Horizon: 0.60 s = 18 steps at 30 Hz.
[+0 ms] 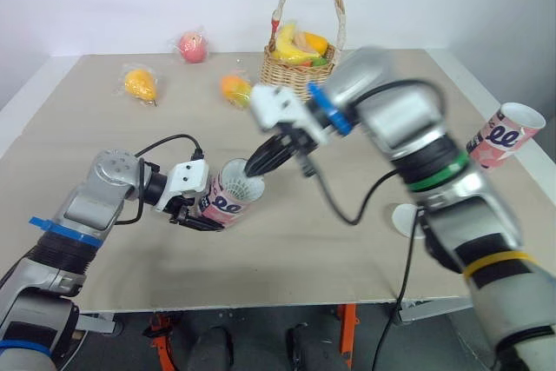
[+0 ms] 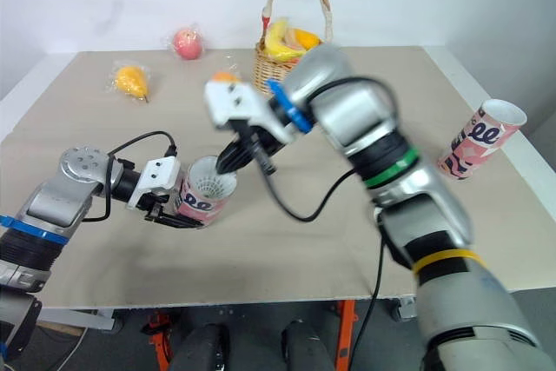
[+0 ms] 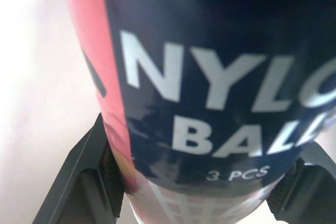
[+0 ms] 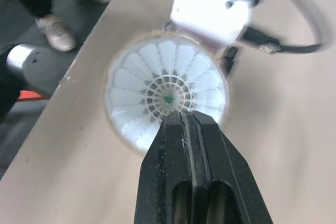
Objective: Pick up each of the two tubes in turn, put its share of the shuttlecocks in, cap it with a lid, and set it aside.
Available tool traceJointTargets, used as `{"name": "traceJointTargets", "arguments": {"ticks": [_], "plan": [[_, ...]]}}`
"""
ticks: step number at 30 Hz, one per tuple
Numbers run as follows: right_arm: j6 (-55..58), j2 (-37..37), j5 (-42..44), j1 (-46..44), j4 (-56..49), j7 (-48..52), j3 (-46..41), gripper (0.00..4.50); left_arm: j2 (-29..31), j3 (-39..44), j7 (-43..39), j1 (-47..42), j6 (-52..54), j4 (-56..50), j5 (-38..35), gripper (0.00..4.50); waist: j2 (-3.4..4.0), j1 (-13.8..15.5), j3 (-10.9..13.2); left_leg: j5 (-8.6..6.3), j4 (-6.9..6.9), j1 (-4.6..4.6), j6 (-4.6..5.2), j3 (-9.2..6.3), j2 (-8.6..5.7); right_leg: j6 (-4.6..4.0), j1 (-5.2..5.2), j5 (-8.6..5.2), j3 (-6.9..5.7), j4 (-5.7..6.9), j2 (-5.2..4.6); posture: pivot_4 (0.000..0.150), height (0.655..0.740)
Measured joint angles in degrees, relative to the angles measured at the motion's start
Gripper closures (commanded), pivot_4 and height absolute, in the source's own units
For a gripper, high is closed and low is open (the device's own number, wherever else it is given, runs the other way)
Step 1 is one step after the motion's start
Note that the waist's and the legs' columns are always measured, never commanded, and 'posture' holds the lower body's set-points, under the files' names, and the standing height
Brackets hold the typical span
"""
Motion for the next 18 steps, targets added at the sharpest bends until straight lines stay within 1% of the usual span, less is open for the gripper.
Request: {"name": "traceJointTargets", "arguments": {"ticks": [3,6,11,18], "plan": [[0.19,-3.63,0.79,1.18,-3.12,0.04,-0.19,4.46,-1.10,0.29,0.51,-0.03,-0.52,0.21,-0.85,1.59,0.00,-0.09,0.00,-0.04,-0.06,-0.01,0.04,-0.08,0.03,-0.09,-0.05,-0.07,-0.03,0.01,0.08,0.150,0.7400],[0.87,-6.32,0.86,4.45,-3.63,-0.38,-1.56,4.46,-2.81,1.38,0.76,-0.17,-0.61,0.23,-2.49,1.59,0.02,-0.39,0.02,-0.05,-0.08,-0.08,0.06,-0.09,0.03,-0.12,-0.16,-0.08,-0.02,0.03,0.11,0.150,0.7400],[2.28,-7.79,1.53,5.50,-5.32,-1.33,-4.95,4.46,-3.00,1.38,0.48,-0.18,-0.46,0.26,-2.58,1.59,0.02,-0.74,0.02,-0.05,-0.05,-0.39,0.06,-0.12,0.04,-0.13,-0.50,-0.05,-0.03,0.08,0.12,0.150,0.7400],[4.02,-7.00,2.82,5.89,-6.07,-2.35,-5.39,4.46,-2.18,0.62,-1.02,-0.29,-0.20,1.11,-1.98,1.59,0.02,-0.74,0.02,-0.05,-0.05,-0.44,0.06,-0.10,0.03,-0.12,-0.54,-0.05,-0.02,0.08,0.11,0.150,0.7400]]}}
